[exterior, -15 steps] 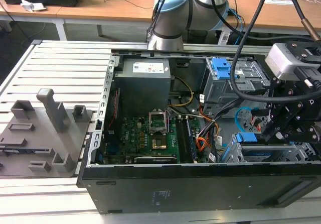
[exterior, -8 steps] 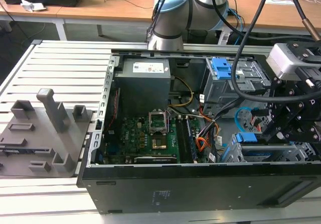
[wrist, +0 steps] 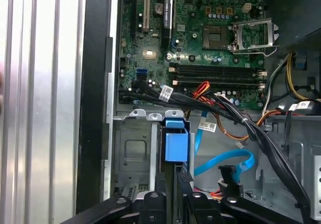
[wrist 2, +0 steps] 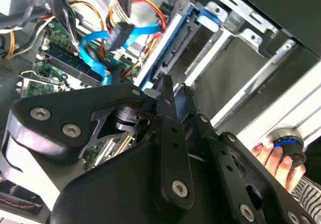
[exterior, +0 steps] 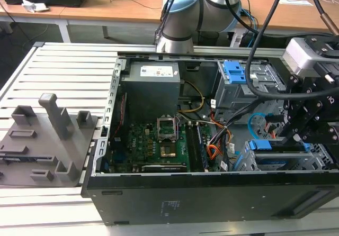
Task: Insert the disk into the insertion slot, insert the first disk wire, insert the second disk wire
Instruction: 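Insert the first disk wire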
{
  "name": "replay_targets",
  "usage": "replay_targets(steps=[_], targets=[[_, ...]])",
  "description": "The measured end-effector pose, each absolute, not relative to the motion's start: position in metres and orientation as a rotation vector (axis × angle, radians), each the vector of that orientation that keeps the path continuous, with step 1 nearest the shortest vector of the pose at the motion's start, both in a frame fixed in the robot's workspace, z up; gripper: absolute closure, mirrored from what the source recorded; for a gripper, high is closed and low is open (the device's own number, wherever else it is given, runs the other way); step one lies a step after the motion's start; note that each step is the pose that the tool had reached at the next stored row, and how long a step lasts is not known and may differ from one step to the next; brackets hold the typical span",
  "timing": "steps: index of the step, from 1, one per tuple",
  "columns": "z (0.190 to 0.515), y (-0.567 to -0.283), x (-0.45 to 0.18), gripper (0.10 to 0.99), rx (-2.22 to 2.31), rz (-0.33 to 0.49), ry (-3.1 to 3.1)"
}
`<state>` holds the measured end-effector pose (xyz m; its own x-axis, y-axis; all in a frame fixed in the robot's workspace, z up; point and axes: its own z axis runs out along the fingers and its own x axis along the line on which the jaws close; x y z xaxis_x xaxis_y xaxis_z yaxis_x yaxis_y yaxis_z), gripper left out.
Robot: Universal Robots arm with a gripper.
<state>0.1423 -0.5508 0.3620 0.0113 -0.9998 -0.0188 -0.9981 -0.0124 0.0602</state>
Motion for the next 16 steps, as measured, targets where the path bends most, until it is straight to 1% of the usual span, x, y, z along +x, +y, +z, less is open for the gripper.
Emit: replay_targets(steps=[13,16], targets=[[0.362,-0.504,0.158,0.847,2.208,-0.082,-2.183],[0.362,-0.499,0.158,0.847,2.204,-0.073,-2.18]])
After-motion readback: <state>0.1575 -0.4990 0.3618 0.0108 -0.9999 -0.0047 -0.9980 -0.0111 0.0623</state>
